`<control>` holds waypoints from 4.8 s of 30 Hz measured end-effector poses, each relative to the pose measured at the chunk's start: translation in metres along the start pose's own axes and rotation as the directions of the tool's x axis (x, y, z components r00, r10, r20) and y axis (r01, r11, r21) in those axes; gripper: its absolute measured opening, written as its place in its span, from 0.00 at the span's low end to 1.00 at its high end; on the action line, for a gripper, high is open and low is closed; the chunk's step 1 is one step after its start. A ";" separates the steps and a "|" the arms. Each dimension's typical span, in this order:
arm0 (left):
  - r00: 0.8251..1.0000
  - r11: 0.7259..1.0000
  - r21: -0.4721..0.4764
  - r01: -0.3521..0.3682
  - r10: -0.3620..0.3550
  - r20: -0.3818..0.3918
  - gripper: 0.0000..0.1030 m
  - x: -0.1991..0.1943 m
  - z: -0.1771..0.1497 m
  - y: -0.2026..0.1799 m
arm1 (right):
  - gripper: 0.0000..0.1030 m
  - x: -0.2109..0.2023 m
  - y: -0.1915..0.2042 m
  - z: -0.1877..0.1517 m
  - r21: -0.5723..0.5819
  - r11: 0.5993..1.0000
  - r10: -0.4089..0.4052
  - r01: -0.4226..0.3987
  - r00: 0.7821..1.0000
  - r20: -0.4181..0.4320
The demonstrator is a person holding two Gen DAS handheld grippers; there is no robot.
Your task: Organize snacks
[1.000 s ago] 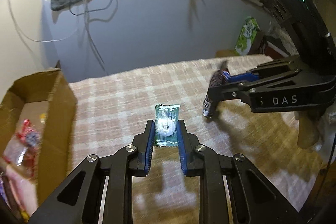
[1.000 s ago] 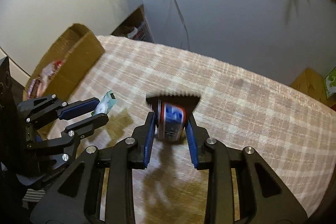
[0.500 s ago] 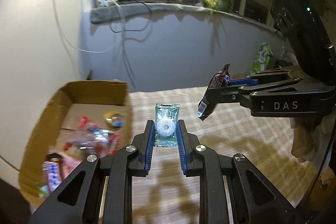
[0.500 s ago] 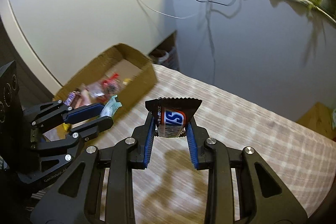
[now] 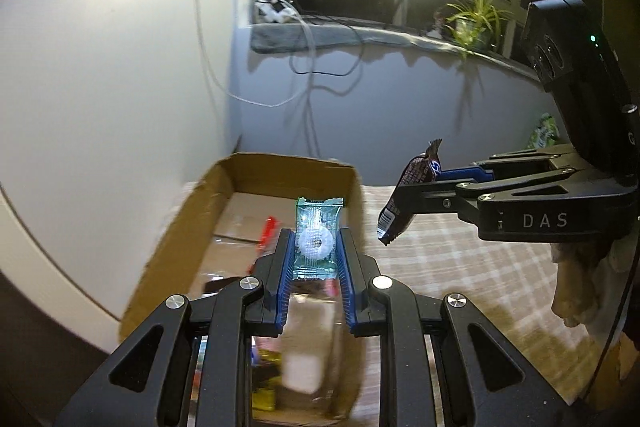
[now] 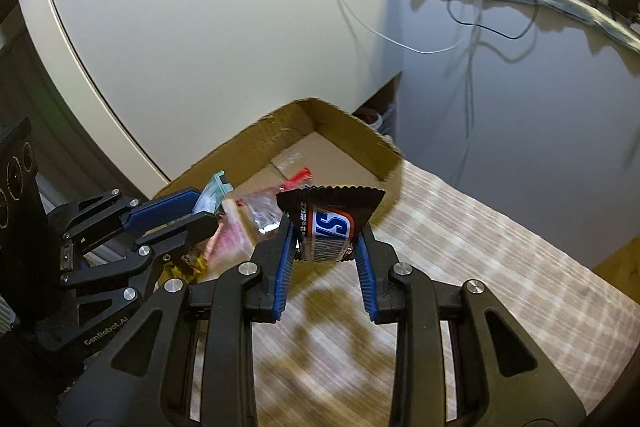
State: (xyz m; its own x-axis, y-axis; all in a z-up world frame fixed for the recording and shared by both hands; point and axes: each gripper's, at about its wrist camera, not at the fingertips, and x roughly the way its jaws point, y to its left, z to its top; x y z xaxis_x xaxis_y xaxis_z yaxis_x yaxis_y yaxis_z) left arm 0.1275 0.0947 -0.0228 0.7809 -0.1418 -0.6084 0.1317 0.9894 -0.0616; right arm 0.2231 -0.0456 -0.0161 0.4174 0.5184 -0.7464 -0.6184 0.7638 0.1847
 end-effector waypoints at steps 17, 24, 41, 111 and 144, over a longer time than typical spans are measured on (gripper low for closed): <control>0.999 0.998 -0.043 -0.051 0.051 0.003 0.19 0.002 -0.001 0.032 | 0.29 0.037 0.028 0.020 -0.051 0.998 0.026 -0.028 0.999 -0.038; 0.998 0.996 -0.052 -0.067 0.067 -0.003 0.22 0.005 -0.003 0.039 | 0.29 0.048 0.029 0.023 -0.060 0.998 0.024 -0.027 0.998 -0.050; 0.994 0.992 -0.061 -0.109 0.109 0.003 0.57 0.006 -0.004 0.047 | 0.76 0.046 0.033 0.028 -0.075 0.997 -0.018 0.017 1.000 -0.012; 0.962 0.960 -0.099 -0.262 0.268 0.053 0.80 -0.056 -0.023 0.016 | 0.79 -0.034 0.047 -0.031 -0.039 0.996 -0.078 0.085 0.986 0.151; 0.961 0.957 -0.140 -0.256 0.267 0.068 0.81 -0.093 -0.050 -0.018 | 0.97 -0.099 0.055 -0.099 0.088 0.953 -0.303 0.291 0.927 0.223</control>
State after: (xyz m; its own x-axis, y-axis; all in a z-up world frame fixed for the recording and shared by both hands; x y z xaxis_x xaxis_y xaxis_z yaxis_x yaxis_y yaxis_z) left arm 0.0221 0.0916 -0.0049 0.8271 0.1258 -0.5478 -0.1594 0.9871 -0.0140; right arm 0.0818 -0.0932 0.0041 0.7225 0.3341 -0.6052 -0.4091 0.9123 0.0152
